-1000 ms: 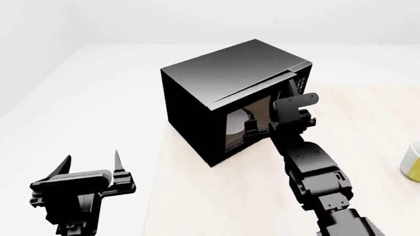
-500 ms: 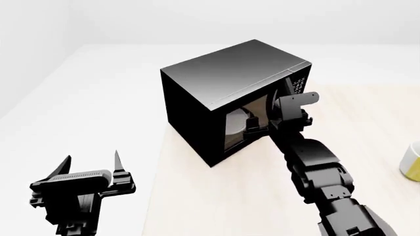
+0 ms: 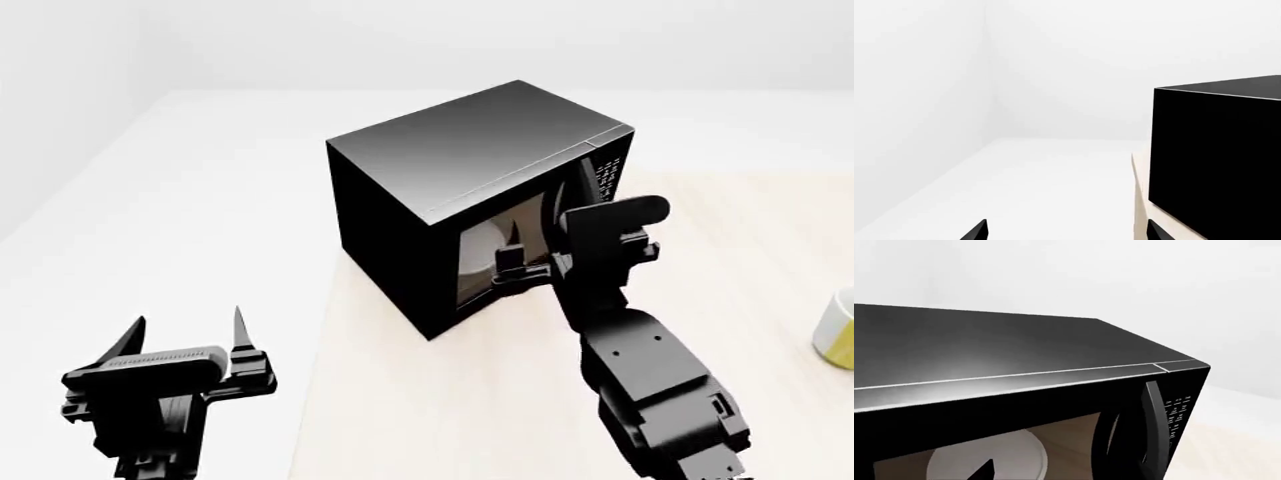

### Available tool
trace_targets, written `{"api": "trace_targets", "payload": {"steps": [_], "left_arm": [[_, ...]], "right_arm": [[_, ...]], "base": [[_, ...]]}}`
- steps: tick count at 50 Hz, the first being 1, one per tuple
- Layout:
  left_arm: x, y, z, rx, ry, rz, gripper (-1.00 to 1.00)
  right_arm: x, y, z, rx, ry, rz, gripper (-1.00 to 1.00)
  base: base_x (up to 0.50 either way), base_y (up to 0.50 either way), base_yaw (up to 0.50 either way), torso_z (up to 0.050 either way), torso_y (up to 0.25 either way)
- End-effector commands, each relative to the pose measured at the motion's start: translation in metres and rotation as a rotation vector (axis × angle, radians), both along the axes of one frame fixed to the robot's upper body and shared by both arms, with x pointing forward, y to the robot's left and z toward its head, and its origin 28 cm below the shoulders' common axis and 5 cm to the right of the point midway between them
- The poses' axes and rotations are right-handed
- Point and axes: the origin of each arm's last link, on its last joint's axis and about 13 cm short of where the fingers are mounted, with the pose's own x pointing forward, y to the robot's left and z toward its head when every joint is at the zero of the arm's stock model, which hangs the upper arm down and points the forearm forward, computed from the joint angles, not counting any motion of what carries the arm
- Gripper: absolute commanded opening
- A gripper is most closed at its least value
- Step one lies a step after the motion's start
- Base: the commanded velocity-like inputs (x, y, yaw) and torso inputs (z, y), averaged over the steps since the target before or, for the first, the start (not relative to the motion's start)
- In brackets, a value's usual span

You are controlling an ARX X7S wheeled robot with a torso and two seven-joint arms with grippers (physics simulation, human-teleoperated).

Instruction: Close the microwave.

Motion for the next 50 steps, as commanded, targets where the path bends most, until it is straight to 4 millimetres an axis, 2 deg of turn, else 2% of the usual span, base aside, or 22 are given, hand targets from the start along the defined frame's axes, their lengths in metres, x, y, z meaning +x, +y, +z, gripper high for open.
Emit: {"api": "trace_targets", "payload": {"steps": [1,20,34,50], "left_arm": [[0.000,0.000,0.000,0.000,0.000,-0.003,1.00],[0.000,0.000,0.001,-0.004,-0.004,-0.002,1.00],[-0.001,0.000,0.002,-0.003,-0.007,-0.003,1.00],[-0.003,0.000,0.003,-0.004,-0.013,-0.006,1.00]], "right_arm": [[-0.035,0.005,0.002,-0.004,-0.065,-0.015,1.00],[-0.088,0.014,-0.005,0.073,-0.140,0.027,1.00],[-0.126,0.011,-0.014,0.145,-0.197,0.006,1.00],[-0.146,0.011,-0.016,0.142,-0.308,0.005,1.00]], "base": [[0.00,0.00,0.00,0.000,0.000],[0.00,0.00,0.00,0.000,0.000],[0.00,0.00,0.00,0.000,0.000],[0.00,0.00,0.00,0.000,0.000]]}}
